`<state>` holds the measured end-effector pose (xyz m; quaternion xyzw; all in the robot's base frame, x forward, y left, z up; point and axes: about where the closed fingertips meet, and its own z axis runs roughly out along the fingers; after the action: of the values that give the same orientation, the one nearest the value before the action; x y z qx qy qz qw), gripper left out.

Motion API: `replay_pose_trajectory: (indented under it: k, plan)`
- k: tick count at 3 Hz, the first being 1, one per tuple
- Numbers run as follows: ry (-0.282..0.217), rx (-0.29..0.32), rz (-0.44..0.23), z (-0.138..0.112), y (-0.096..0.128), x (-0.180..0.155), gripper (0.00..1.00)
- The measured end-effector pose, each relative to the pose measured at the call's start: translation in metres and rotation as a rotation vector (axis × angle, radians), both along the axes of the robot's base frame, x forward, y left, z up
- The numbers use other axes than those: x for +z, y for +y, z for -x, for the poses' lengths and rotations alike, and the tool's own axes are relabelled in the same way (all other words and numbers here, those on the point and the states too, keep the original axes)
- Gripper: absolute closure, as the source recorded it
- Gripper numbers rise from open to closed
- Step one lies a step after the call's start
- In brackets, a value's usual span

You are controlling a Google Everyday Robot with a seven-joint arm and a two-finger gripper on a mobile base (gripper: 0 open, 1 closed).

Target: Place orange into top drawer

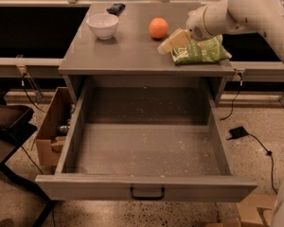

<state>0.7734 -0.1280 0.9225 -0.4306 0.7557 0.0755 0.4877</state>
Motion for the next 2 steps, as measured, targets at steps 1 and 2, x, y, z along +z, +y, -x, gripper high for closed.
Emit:
replay_pose_trajectory:
  k: [1, 2]
  plan:
    - [0.003, -0.005, -0.007, -0.001, 0.001, 0.0, 0.0]
    - [-0.003, -0.039, -0.058, -0.031, 0.007, -0.014, 0.0]
